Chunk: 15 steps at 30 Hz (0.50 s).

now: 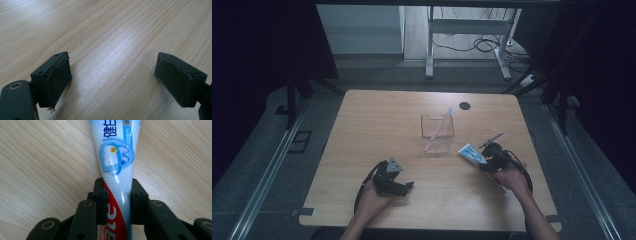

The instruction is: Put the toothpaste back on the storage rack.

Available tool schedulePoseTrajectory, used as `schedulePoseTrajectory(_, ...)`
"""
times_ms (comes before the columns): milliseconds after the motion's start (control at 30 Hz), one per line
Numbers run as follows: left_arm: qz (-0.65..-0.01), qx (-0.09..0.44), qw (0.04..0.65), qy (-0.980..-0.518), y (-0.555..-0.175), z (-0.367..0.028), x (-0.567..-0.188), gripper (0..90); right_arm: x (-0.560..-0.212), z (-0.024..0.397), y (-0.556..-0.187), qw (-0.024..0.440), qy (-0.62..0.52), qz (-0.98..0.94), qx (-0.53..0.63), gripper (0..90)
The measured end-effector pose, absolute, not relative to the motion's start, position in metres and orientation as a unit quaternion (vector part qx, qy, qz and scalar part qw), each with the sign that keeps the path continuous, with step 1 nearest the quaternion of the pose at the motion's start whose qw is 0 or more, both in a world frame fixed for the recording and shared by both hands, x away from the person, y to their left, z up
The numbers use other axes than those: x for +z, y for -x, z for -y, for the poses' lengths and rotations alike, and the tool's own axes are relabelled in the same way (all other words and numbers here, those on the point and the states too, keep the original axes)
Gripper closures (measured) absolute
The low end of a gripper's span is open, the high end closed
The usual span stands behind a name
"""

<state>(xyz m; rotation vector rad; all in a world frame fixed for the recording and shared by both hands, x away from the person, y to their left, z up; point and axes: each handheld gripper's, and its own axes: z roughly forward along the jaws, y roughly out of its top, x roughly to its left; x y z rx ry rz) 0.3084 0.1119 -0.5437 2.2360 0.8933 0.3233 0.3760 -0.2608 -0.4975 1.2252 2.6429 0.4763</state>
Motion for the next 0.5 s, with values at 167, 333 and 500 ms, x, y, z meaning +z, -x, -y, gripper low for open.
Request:
schedulePoseTrajectory(167, -0.345, 0.125, 0.349, -0.863, -0.3084, -0.1119, -0.5437, 13.3, -0.4979, 0.2627, -0.3729, 0.094, -0.412, -0.889, 0.175, 71.6)
schedulePoseTrajectory(333, -0.344, 0.125, 0.348, -0.863, -0.3084, -0.1119, -0.5437, 13.3, -0.4982, 0.2657, -0.3695, 0.089, -0.415, -0.885, 0.192, 71.6)
schedulePoseTrajectory(500, -0.344, 0.125, 0.348, -0.863, -0.3084, -0.1119, -0.5436, 13.3, -0.4934, 0.269, -0.3679, 0.088, -0.417, -0.88, 0.209, 71.7)
